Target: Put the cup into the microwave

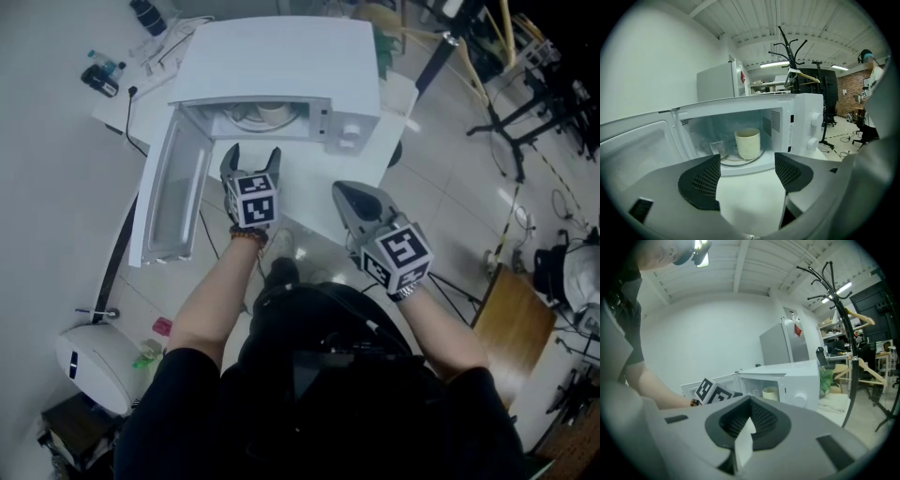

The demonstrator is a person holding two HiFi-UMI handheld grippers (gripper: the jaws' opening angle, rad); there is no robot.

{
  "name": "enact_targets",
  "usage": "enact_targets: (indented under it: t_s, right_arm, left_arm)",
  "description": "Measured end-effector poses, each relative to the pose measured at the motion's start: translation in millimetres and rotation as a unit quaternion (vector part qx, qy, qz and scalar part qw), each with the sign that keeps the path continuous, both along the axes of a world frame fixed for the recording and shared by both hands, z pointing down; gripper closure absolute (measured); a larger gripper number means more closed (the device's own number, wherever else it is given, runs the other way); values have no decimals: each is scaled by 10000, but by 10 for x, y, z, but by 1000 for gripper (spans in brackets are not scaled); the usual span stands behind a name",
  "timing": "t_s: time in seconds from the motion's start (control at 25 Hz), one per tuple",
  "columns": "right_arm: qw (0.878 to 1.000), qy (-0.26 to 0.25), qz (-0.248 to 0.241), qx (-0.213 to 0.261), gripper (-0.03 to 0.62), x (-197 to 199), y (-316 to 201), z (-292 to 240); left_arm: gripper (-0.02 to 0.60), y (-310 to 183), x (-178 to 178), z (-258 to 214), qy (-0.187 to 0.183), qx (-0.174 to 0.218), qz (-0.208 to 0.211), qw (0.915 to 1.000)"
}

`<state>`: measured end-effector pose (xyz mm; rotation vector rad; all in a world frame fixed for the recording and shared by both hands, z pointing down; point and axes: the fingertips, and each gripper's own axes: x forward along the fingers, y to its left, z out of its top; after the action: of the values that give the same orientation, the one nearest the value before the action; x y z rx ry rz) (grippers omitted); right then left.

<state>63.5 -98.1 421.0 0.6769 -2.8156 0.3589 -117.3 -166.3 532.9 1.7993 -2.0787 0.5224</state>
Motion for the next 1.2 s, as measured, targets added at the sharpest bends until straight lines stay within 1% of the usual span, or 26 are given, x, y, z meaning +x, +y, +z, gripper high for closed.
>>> enact_targets:
  t_s: [0.16, 0.32, 0.6, 0.8, 0.92, 1.12, 1.16, 1.2]
  right_arm:
    - [9999, -42, -121, 18, 591, 44, 146, -42]
    - [9997, -30, -236, 35, 591, 38, 272, -71]
    - [9989, -56, -447, 108, 591, -91, 514, -105]
    - [9985, -62, -501, 210, 591, -210, 639, -139]
    - [9987, -6, -472, 185, 591, -286, 732, -100]
    - [9996, 31, -255, 131, 591, -397, 904, -106]
    - [9997, 33, -206, 130, 591, -416, 940, -112]
    - [9998, 36, -155, 129, 591, -433, 975, -118]
  left_arm:
    - [225, 207, 72, -118, 69, 83, -65, 9999]
    - [225, 401, 140, -263, 59, 154, -59, 9998]
    - [225, 748, 232, -446, 74, 245, 69, 9996]
    - [225, 960, 251, -576, 150, 328, 196, 9992]
    - [245, 1083, 266, -647, 225, 404, 366, 9983]
    - [248, 1315, 252, -740, 269, 471, 626, 9966]
    - [272, 1361, 247, -751, 261, 475, 684, 9962]
    - [273, 1410, 244, -760, 253, 475, 745, 9958]
